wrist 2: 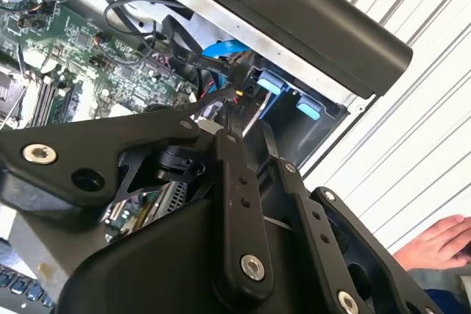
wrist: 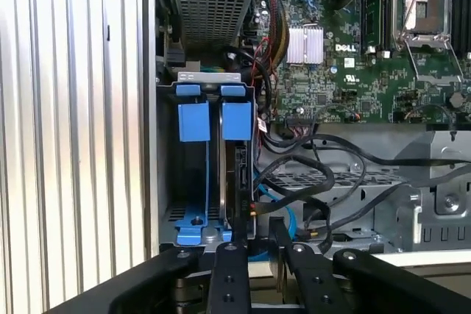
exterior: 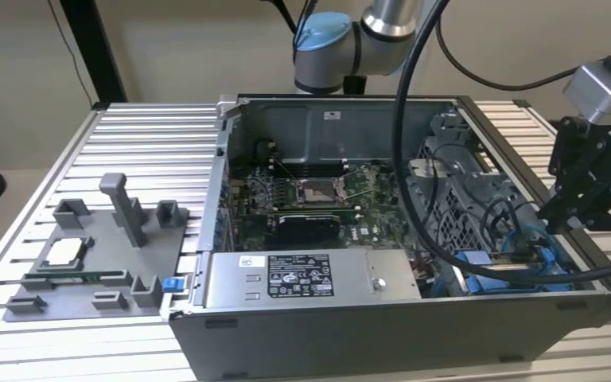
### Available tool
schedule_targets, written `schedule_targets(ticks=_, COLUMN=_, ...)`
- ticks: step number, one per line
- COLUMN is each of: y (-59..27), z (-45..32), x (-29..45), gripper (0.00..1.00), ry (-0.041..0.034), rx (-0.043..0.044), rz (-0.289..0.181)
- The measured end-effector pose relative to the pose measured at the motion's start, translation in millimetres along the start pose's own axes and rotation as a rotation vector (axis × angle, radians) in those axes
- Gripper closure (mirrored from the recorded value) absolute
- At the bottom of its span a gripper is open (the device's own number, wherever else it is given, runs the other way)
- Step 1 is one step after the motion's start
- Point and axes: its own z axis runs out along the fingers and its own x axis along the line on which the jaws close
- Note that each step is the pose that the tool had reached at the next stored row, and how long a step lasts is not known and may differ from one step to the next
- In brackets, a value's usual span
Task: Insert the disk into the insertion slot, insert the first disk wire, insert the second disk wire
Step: 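Insert the first disk wire, then insert the second disk wire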
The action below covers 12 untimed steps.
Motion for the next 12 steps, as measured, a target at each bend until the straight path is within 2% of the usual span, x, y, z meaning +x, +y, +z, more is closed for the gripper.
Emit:
schedule_targets(ticks=3, y=0.0, z=-0.7, x=-0.1, gripper=0.0, ry=0.0003, rx=0.0, rz=0.0)
schedule_targets(ticks=8, y=0.2, z=-6.6, x=-1.0, gripper=0.0, ry=0.0005, rx=0.0001, rz=0.0)
schedule_targets(ticks=12, y=0.3, z=-6.6, x=-1.0, gripper=0.0, ry=0.0006, rx=0.0, rz=0.0)
